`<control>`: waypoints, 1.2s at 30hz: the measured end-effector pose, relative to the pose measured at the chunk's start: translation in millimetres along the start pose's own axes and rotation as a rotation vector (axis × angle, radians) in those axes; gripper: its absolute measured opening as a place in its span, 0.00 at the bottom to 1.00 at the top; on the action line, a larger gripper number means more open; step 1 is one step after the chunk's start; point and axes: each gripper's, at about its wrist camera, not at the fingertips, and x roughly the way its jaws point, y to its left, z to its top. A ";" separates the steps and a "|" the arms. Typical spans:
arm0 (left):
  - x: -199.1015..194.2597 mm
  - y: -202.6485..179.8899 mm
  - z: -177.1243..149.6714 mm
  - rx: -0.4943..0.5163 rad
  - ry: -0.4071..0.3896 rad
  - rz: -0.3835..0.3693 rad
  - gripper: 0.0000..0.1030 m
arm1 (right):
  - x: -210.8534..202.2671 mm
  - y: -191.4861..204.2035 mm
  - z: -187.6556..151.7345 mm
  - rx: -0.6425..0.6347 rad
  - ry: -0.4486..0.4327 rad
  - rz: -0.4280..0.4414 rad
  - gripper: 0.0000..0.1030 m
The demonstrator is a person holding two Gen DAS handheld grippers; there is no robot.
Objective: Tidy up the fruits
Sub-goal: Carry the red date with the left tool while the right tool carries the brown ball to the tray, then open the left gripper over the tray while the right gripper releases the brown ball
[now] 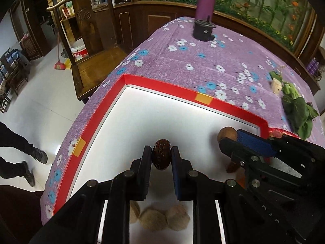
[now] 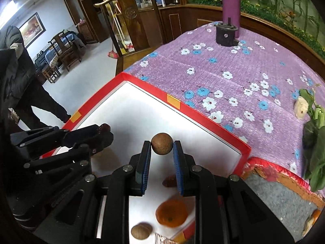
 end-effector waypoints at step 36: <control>-48.7 -28.8 -9.9 0.037 -0.103 -0.014 0.48 | -72.5 -24.4 -43.8 0.130 -0.177 -0.043 0.44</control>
